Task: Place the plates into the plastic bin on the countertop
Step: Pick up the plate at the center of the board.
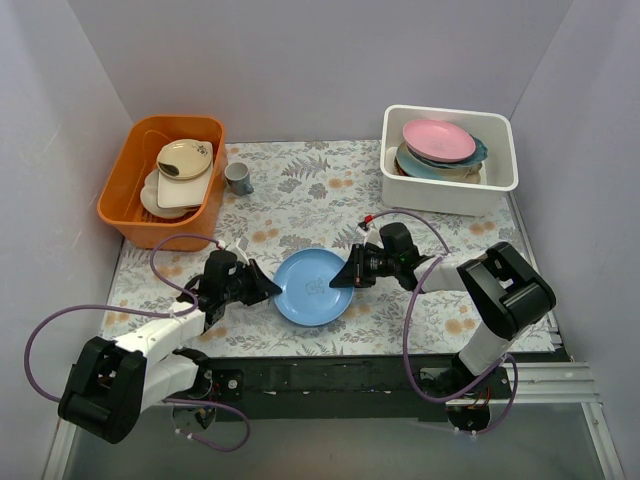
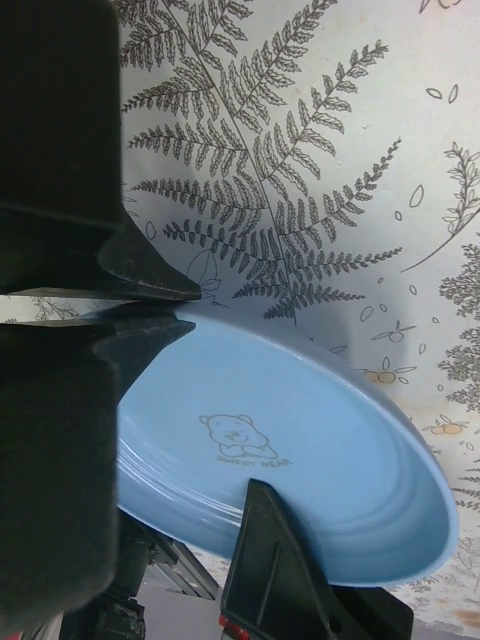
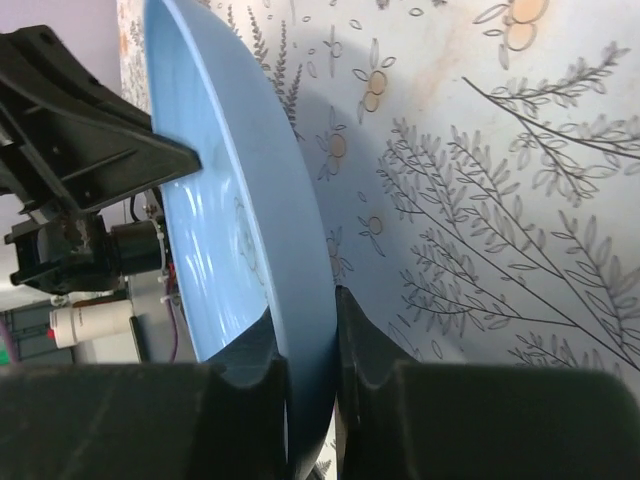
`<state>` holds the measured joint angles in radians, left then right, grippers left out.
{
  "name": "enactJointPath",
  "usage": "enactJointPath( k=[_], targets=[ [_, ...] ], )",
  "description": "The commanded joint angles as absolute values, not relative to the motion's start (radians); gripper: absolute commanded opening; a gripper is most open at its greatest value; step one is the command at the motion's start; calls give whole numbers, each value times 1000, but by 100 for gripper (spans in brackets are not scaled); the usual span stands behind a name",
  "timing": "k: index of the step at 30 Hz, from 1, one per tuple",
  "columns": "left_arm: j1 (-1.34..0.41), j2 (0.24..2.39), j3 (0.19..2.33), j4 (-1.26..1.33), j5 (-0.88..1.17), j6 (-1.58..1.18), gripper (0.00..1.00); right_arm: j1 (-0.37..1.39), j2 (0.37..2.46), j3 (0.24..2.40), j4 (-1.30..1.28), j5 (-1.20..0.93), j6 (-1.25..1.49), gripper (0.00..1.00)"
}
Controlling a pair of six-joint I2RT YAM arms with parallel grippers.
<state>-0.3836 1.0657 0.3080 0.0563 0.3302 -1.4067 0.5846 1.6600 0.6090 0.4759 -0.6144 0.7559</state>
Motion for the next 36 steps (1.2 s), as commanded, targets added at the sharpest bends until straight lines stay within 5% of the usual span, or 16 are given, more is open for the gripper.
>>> enactJointPath(
  k=[1,6,11,14,17,36],
  targets=[
    [-390,1028,305,78,342,-1422,0,600,1660,609,560,-673,755,1],
    [-393,1020,308,72,333,-1417,9,601,1646,597,552,-661,750,1],
    [-393,1016,314,66,331,-1407,34,600,1623,598,535,-649,739,1],
    [-393,996,311,57,319,-1402,55,600,1617,604,523,-649,735,1],
    [-393,974,311,32,299,-1396,96,600,1618,615,517,-652,733,1],
    [-394,815,311,-75,207,-1397,98,584,1592,751,338,-580,638,1]
  ],
)
